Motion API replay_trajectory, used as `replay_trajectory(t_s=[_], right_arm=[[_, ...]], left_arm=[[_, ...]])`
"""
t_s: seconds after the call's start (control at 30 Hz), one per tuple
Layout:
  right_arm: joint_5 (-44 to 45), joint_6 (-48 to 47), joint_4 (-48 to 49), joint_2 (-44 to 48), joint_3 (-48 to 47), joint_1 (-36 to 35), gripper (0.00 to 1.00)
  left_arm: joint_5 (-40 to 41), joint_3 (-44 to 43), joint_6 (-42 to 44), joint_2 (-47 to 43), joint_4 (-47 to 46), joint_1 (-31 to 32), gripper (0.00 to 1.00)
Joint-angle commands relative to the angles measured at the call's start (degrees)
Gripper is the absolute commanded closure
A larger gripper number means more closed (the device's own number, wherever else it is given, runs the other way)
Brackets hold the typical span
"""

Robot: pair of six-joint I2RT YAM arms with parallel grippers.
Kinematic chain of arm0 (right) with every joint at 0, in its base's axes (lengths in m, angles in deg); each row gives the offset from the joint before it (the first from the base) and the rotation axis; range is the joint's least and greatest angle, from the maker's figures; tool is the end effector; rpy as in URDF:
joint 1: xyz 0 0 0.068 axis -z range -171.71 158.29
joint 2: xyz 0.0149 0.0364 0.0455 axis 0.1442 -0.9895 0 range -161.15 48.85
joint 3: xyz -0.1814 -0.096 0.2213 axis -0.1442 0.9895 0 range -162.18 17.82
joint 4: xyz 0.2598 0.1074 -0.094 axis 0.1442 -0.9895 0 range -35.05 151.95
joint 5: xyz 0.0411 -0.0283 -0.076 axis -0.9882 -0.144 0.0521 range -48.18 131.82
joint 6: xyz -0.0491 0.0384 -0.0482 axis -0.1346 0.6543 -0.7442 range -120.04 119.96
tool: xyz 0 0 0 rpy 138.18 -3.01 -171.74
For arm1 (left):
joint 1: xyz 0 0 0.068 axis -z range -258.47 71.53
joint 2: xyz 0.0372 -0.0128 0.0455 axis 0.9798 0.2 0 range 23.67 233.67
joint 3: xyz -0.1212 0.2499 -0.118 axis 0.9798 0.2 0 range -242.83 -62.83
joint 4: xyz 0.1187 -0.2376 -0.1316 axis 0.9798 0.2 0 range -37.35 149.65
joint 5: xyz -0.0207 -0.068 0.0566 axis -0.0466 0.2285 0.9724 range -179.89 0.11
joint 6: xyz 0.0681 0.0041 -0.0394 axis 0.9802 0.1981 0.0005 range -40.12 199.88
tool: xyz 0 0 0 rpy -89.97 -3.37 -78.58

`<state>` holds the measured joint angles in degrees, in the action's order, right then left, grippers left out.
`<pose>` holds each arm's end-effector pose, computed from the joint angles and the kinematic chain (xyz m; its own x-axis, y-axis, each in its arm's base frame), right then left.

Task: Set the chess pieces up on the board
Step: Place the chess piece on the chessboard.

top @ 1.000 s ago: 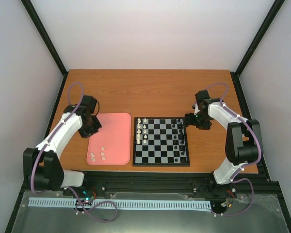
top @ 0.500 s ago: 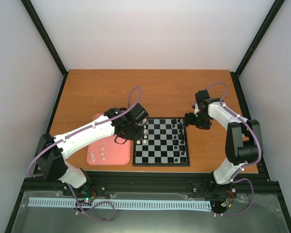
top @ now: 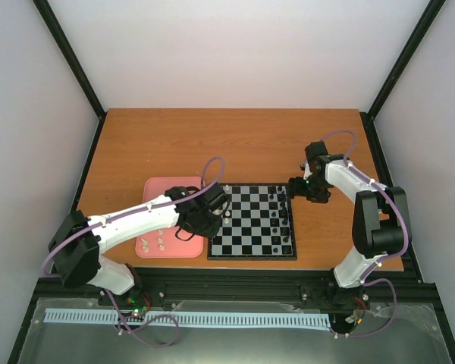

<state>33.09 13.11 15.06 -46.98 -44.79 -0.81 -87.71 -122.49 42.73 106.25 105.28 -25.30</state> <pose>0.3369 0.0643 0.1628 -0.9887 0.0693 -0.1332 0.0440 0.9818 0.1847 0.1821 -0.2388 0.2132 -0.9423 0.2513 -0.2210 0.2822 0.9516 -0.1214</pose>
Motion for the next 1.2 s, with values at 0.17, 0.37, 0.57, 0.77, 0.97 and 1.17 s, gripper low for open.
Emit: replay_trajectory(t_s=[0.17, 0.37, 0.57, 0.77, 0.97, 1.17], right_arm=[[0.2, 0.3, 0.3, -0.6, -0.3, -0.4, 0.00], [0.1, 0.3, 0.5, -0.6, 0.0, -0.4, 0.00], [0.0, 0.3, 0.7, -0.2, 0.5, -0.4, 0.00], [-0.2, 0.3, 0.8, -0.2, 0.6, -0.4, 0.00], [-0.2, 0.4, 0.9, 0.0, 0.9, -0.4, 0.00], [-0.4, 0.4, 1.1, 0.2, 1.2, -0.4, 0.00]], left_arm=[[-3.1, 0.3, 3.0, 3.4, -6.2, 0.8, 0.94], [-2.7, -2.3, 4.2, 8.3, -4.9, 0.8, 0.93], [-0.2, -4.5, 4.2, 10.6, -3.9, 0.8, 0.92], [1.3, -5.0, 3.6, 11.8, -3.1, 0.8, 0.90], [0.8, -4.5, 3.8, 12.2, -2.7, 0.8, 0.89], [0.4, -4.5, 3.7, 12.4, -3.3, 0.8, 0.84]])
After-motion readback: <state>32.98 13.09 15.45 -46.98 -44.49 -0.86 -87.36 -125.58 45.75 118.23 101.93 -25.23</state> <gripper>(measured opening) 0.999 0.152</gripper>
